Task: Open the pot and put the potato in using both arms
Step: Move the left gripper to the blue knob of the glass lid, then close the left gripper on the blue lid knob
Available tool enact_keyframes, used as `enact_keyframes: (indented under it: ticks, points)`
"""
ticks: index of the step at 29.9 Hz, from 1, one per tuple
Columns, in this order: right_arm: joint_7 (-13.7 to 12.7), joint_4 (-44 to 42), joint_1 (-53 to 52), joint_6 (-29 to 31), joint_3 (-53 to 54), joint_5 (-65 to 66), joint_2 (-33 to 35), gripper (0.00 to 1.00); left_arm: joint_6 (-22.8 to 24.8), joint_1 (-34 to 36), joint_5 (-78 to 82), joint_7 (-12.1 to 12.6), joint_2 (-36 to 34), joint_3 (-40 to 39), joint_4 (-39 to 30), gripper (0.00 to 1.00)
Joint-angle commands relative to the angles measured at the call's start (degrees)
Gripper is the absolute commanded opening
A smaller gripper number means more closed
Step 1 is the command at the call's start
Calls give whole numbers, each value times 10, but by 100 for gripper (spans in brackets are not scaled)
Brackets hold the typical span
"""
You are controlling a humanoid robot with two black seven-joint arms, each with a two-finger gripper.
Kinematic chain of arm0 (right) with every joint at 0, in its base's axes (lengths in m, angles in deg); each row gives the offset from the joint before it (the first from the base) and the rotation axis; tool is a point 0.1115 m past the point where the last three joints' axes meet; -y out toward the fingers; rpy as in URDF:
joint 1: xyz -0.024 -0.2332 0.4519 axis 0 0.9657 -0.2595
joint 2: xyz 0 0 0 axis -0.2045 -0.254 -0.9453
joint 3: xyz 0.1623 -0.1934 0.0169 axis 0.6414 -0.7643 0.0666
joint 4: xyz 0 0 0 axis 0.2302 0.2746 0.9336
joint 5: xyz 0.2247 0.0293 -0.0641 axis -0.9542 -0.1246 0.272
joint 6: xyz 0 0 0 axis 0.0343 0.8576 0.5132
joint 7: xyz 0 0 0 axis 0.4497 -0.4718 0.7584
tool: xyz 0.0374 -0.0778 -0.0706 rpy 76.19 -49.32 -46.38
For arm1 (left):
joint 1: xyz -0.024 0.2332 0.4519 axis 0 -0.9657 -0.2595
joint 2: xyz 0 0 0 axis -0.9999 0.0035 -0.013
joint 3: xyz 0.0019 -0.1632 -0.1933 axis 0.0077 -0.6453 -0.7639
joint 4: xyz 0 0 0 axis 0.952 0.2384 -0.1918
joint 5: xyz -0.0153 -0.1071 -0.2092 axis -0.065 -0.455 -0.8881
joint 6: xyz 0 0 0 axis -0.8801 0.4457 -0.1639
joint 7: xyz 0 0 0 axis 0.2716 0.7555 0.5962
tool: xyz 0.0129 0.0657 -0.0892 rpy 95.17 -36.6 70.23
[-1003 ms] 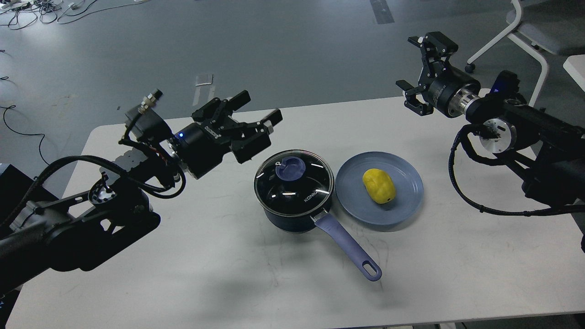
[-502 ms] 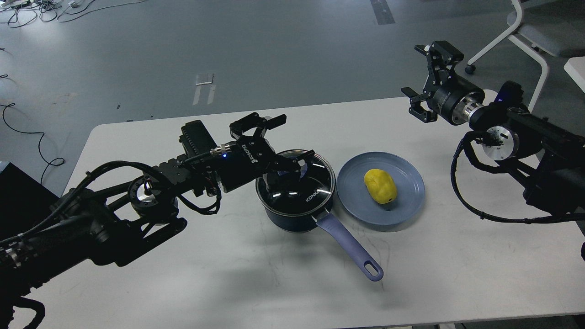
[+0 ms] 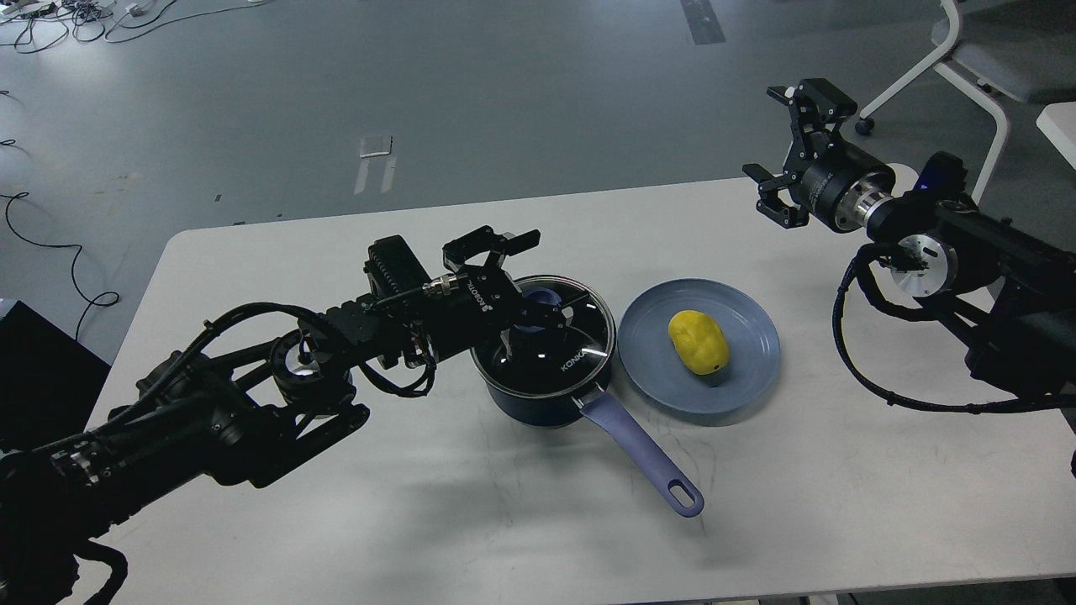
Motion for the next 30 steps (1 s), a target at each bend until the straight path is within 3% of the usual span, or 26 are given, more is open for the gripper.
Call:
enact_keyframes:
  ticks: [1,30]
  points:
    - [0,-1,0,0,-1,0,0,100,-5,0,-1,-15,0,29,0,99]
    - [0,-1,4,-1,-5,1,1,100,-17,-13,-25,-25,1,37,46,99]
